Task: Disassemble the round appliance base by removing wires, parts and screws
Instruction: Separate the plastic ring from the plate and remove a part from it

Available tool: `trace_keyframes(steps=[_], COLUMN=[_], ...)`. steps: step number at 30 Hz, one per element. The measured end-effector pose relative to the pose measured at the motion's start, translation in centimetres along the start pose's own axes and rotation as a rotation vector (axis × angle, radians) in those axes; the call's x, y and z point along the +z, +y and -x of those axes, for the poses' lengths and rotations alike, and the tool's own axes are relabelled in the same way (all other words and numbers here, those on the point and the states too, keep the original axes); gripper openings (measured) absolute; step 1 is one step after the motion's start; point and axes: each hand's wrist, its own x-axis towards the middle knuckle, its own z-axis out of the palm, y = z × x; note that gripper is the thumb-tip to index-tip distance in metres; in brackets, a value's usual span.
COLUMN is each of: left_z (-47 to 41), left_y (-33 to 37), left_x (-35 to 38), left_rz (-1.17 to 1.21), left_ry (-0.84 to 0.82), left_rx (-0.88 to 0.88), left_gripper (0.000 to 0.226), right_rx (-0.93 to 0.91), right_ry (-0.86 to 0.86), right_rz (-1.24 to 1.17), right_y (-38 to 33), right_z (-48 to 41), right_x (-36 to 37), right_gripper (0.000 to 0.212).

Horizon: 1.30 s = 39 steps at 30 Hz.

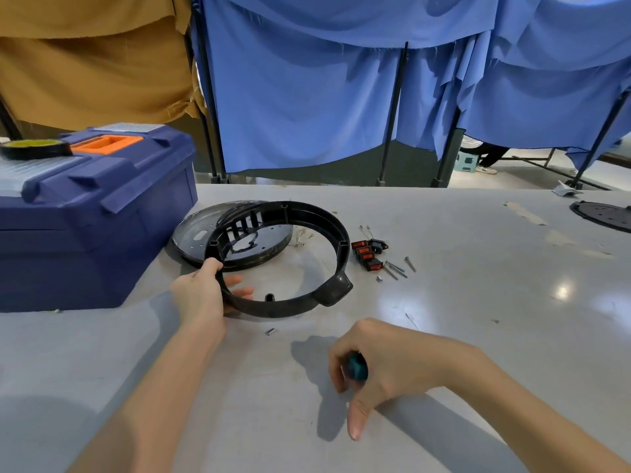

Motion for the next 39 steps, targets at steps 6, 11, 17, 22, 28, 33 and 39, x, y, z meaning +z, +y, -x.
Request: trace_keyframes(steps=[6,11,17,22,28,33,39], left_z=[0.3,0.5,0.4,0.2,0.0,-0.1,-0.2], left_y=[0.0,0.2,0.3,0.2,0.0,0.0,0.0], left_x=[0.1,-0.1,-0.2,-0.1,-0.1,-0.1,-0.1], left_rz=[-0.026,-0.014,0.026,0.035,0.03,0.028,0.032], left_ry=[-0.002,0.013,0.035,0.042,0.047,0.048,0.05], left_rx=[0.005,0.001,0.01,0.005,0.015,0.014,0.008], left_gripper=[0.018,0.019,0.018,0.019,0.017,0.017,0.017], right_rx=[0.008,0.058,0.294,0.503,0.556,0.565,0.496], right_ry=[-0.008,0.019,0.4,0.629,0.668,0.704,0.671], right_rz=[0.063,0.058,0.153,0.105,0.086,0.201,0.297], right_y=[-0.7,-0.3,4.4,9.4,11.4,11.6,8.3], right_z=[-0.2,-0.1,-0.9,-2.2,-3.8,-3.9,-3.4], right_x=[1.1,1.2,-2.8,-6.0,-5.6,-5.4,-5.1], right_gripper=[0.028,0.017,0.024,0.014,0.004,0.013,0.02])
